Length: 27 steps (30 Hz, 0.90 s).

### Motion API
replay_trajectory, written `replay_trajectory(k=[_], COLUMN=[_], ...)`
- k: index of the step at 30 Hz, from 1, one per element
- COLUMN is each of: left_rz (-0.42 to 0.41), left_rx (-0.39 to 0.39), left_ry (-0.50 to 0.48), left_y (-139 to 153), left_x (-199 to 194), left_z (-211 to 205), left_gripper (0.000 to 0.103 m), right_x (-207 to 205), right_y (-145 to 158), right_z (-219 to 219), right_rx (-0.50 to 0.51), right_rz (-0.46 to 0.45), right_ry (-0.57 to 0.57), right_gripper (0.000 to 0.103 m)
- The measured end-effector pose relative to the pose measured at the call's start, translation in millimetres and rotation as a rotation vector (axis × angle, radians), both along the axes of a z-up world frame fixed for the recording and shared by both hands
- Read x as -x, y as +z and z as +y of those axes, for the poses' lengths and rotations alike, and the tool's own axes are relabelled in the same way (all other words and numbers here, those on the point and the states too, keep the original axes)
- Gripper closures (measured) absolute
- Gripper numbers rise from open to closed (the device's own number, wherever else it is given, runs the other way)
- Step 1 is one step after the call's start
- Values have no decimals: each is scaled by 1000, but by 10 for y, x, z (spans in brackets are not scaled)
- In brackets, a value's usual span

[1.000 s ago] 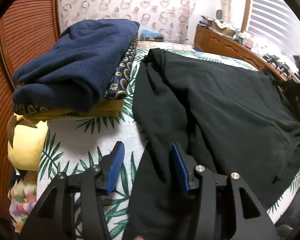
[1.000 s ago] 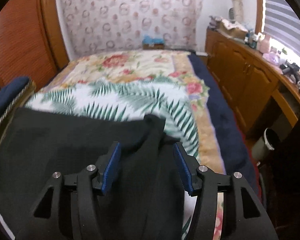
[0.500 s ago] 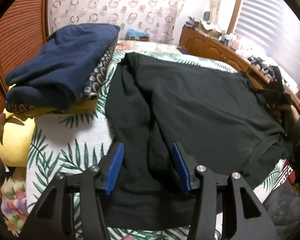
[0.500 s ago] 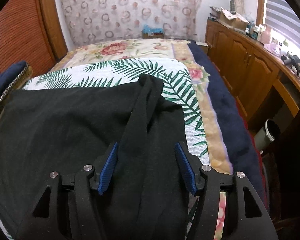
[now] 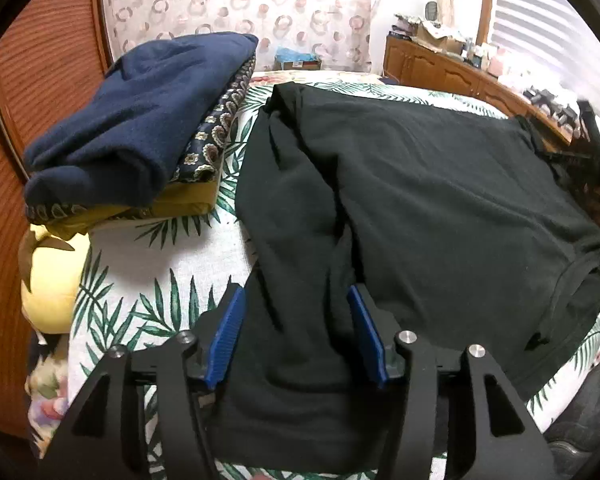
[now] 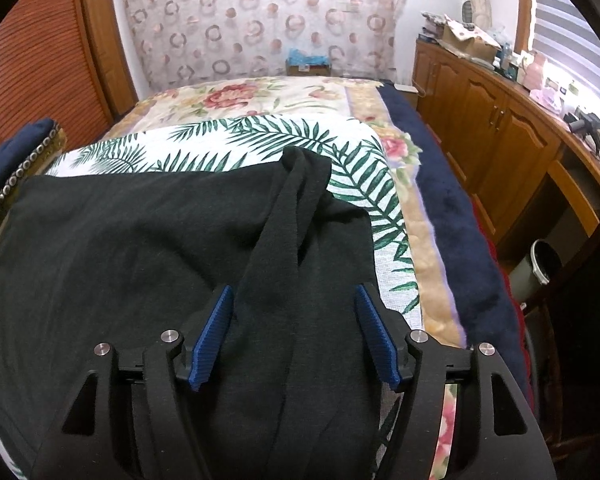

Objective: Fold small clothes

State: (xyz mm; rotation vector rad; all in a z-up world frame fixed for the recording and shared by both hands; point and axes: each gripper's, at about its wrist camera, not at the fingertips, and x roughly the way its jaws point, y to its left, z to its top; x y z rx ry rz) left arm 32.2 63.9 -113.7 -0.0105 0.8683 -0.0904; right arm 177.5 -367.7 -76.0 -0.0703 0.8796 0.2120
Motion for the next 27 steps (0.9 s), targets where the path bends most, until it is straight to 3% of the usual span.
replay_trajectory(k=[5, 8, 11, 13, 15, 19, 27], left_rz=[5, 1, -4, -3, -10, -36, -80], left_rx=[31, 34, 33, 58, 60, 86, 69], left_ry=[-1, -37, -86, -115, -122, -105, -116], left_y=[-4, 0, 14, 28, 52, 146, 353], left_x=[20, 36, 49, 43, 47, 55, 40], left_z=[47, -10, -82, -104, -125, -138, -259], left_gripper=[45, 48, 66, 88, 96, 97, 97], right_x=[4, 4, 4, 5, 6, 5, 6], right_y=[-19, -22, -22, -23, -23, -23, -28], right_z=[39, 55, 53, 55, 57, 54, 58], right_rx=[30, 29, 30, 30, 30, 29, 32], right_rz=[0, 0, 0, 0, 0, 0, 0], right_ry=[11, 11, 11, 11, 11, 11, 11], right_gripper=[34, 34, 34, 34, 34, 34, 33])
